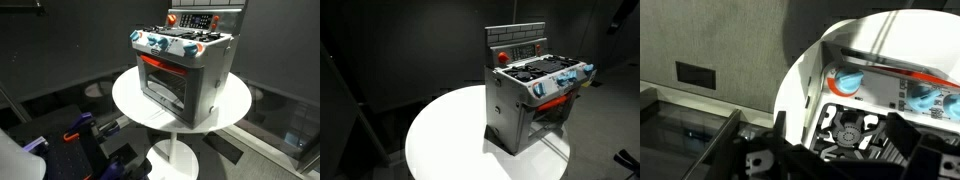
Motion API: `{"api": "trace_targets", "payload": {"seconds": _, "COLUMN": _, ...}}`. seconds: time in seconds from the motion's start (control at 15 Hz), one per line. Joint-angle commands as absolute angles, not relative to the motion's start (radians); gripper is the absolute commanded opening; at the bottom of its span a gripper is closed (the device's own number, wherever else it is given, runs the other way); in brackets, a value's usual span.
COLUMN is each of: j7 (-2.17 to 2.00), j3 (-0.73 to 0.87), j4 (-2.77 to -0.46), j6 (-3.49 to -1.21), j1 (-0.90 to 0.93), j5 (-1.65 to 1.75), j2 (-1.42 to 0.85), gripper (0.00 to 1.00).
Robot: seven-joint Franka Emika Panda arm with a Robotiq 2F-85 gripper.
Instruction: Push the top orange button on the stove twice
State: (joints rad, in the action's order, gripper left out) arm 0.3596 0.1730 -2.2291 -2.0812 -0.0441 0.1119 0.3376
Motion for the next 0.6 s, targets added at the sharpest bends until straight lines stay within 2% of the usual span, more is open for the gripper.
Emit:
{"api": "trace_targets", "payload": {"seconds": 0.0, "j7": 0.362, "j3": 0.166, "j4": -2.226, "j6": -2.080, "j1": -0.052, "j5": 0.109, "j2": 0.337, "gripper": 1.00}}
{"api": "trace_targets", "payload": {"seconds": 0.53, "j7": 0.328, "j3": 0.159, "j4": -2.155, "j6": -2.142, "j1": -0.039, "j5": 0.058, "j2": 0.276, "gripper": 1.00}}
